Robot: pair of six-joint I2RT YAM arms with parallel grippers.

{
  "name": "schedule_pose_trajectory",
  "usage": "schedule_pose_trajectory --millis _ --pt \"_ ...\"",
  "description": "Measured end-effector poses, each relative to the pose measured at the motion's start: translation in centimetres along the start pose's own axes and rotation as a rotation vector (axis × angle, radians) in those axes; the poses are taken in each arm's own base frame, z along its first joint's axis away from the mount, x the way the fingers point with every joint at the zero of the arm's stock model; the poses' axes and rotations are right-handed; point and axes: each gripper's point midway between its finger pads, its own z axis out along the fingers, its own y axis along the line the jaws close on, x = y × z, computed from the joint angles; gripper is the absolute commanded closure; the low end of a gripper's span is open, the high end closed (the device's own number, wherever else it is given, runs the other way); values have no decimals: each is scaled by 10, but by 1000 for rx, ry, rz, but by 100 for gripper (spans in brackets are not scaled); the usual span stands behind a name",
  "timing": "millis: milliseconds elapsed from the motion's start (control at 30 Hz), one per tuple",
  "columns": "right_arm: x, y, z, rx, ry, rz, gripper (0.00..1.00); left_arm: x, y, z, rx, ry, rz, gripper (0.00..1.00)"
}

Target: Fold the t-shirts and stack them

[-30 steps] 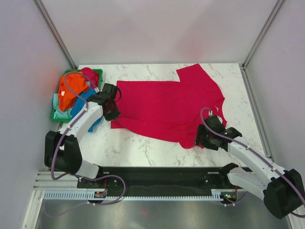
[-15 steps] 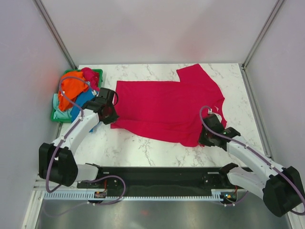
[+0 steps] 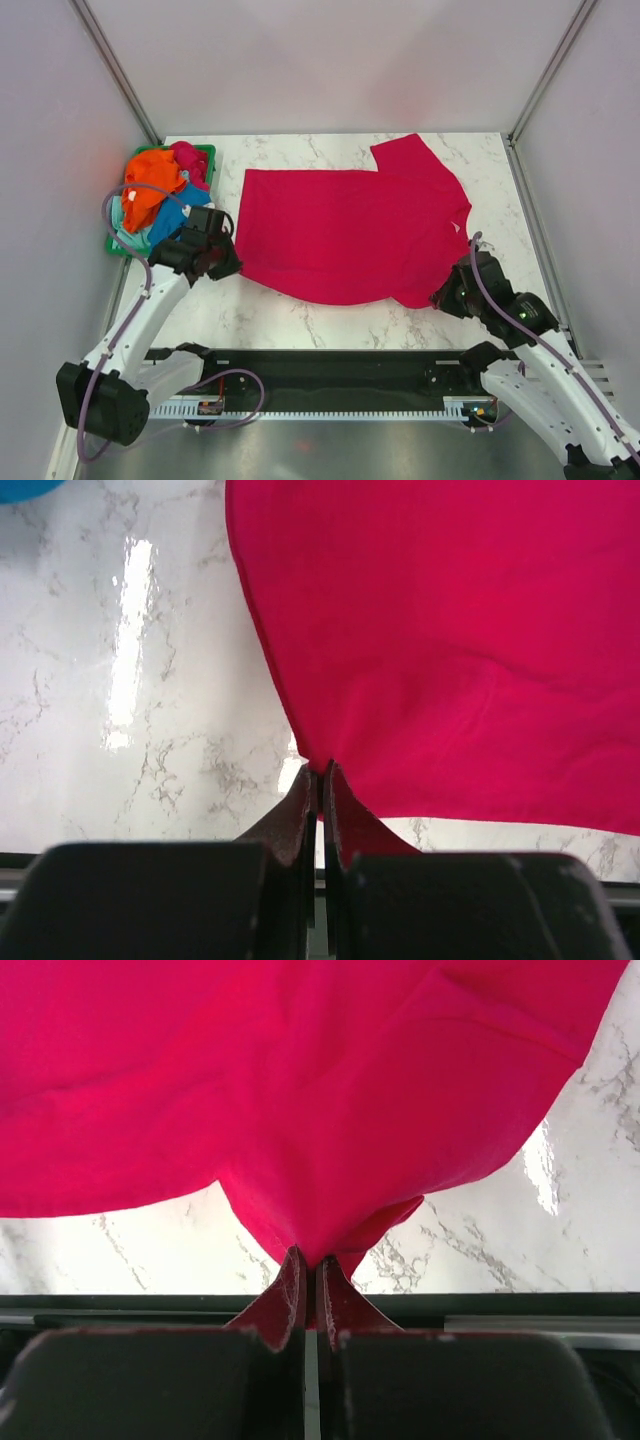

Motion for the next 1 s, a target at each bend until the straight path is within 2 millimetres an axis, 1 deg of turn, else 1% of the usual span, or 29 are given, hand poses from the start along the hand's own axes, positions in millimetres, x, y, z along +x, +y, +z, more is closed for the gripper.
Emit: schedule_pose_trajectory --millis 100,200,333,400,467,533,733,900,1000 --pt "-1 0 -13 -5 -7 12 100 9 3 -5 10 14 1 98" --pt "-3 -1 -19 5 -8 18 100 13 5 -7 7 25 2 98" --pt "-14 6 -20 33 -2 11 100 16 7 1 -17 59 11 98" --pt "-22 11 -17 56 5 0 100 19 9 11 -46 100 23 98" --pt "-31 15 -13 84 3 -16 100 20 10 18 -68 130 33 98" --pt "-41 21 -6 102 -5 -30 100 17 8 22 -84 145 44 98" --pt "-60 30 19 143 -12 -71 100 -10 -1 32 -121 125 71 98" --pt "-76 21 46 196 -1 -81 100 -23 0 43 -167 125 91 98" --pt "-87 13 55 226 1 -83 100 -27 5 53 -205 140 101 98"
